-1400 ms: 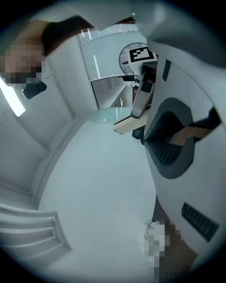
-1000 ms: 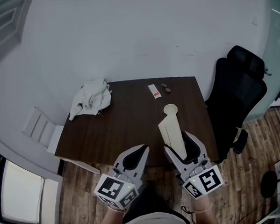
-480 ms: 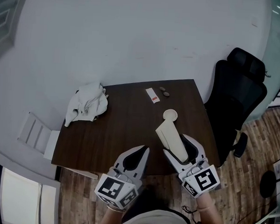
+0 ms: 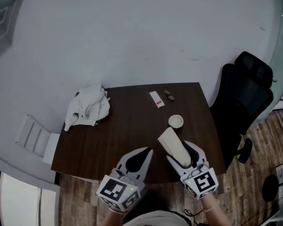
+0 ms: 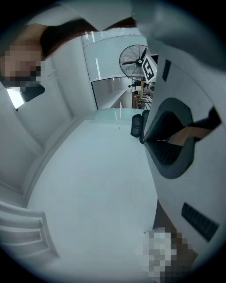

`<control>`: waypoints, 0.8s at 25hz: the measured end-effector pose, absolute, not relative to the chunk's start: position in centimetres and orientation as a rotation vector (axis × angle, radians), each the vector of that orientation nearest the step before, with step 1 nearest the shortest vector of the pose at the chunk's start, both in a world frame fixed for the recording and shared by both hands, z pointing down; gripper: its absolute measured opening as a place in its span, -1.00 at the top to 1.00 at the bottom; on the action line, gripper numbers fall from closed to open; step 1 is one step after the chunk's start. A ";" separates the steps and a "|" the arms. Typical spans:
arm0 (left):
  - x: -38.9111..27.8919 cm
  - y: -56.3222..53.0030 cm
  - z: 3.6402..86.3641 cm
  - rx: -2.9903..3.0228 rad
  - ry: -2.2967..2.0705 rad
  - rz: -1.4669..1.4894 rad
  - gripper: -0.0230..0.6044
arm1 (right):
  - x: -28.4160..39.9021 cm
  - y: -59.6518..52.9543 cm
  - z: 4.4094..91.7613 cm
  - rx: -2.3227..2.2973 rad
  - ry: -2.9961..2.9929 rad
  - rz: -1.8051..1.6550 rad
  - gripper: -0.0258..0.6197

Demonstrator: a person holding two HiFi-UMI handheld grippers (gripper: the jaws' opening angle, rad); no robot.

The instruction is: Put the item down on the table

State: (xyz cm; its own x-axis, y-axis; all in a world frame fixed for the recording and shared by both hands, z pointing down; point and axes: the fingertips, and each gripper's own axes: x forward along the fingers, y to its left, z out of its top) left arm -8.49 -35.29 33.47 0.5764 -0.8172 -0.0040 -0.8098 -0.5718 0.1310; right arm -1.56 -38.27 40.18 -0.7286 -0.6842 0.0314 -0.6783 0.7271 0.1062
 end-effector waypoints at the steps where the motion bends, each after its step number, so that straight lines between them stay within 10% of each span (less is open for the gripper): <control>1: -8.6 -35.6 33.4 2.687 -1.388 -0.098 0.87 | -1.7 -38.6 40.6 1.122 -2.842 -0.136 0.03; 20: -10.7 -39.5 34.3 2.702 -1.328 -0.089 0.87 | -4.5 -42.6 49.3 1.000 -2.678 -0.031 0.04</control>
State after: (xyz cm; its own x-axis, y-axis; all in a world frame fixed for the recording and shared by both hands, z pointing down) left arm -10.67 -39.50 34.31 0.6112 -0.7915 0.0041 -0.7838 -0.6045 0.1423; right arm -4.53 -42.63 49.30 -0.7203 -0.6454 0.2541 -0.6393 0.7599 0.1177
